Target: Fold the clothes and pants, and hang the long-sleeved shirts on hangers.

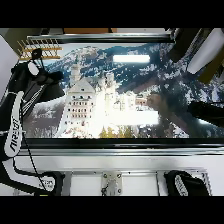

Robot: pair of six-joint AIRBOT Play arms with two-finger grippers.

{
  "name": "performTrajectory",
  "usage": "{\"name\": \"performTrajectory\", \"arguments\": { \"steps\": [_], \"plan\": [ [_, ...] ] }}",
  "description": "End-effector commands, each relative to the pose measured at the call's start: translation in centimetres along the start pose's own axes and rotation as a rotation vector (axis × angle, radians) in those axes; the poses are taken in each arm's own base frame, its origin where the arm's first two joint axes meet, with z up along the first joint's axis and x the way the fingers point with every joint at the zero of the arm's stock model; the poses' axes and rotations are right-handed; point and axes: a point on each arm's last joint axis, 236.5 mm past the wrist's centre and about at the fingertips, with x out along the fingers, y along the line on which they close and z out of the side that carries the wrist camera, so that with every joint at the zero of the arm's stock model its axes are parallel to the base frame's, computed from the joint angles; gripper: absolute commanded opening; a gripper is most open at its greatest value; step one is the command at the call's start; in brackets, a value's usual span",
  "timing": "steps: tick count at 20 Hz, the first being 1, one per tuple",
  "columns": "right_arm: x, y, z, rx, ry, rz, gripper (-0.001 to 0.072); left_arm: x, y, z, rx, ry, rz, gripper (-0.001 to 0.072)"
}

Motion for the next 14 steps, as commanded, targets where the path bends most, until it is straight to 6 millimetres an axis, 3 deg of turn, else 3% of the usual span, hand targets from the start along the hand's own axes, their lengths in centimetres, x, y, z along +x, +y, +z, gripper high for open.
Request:
{"name": "performTrajectory", "arguments": {
  "steps": [1, 5, 7, 8, 9, 11, 14],
  "plan": [
    [0.0, 0.0, 0.0, 0.000, 0.000, 0.001, 0.0020, -4.2, -14.5, -2.8, 0.145, 0.010, -0.255, 0.0004],
    [0.0, 0.0, 0.0, 0.000, 0.000, 0.001, 0.0020, -5.9, -29.4, -10.4, 0.389, 0.017, -0.442, 0.0004],
    [0.0, 0.0, 0.0, 0.000, 0.000, 0.001, 0.0020, -6.5, -35.3, -13.6, 0.464, -0.026, -0.529, 0.0044],
    [0.0, 0.0, 0.0, 0.000, 0.000, 0.001, 0.0020, -6.6, -37.0, -14.7, 0.495, -0.042, -0.548, 0.0354],
    [0.0, 0.0, 0.0, 0.000, 0.000, 0.001, 0.0020, -6.7, -37.9, -15.3, 0.498, -0.035, -0.559, 0.0600],
    [0.0, 0.0, 0.0, -0.001, 0.000, 0.001, 0.0020, -7.1, -36.6, -14.5, 0.432, 0.004, -0.537, 0.0611],
    [0.0, 0.1, 0.0, 0.000, 0.000, 0.002, 0.0020, -6.2, -29.1, -11.3, 0.262, 0.040, -0.432, 0.0611]
  ]
}}
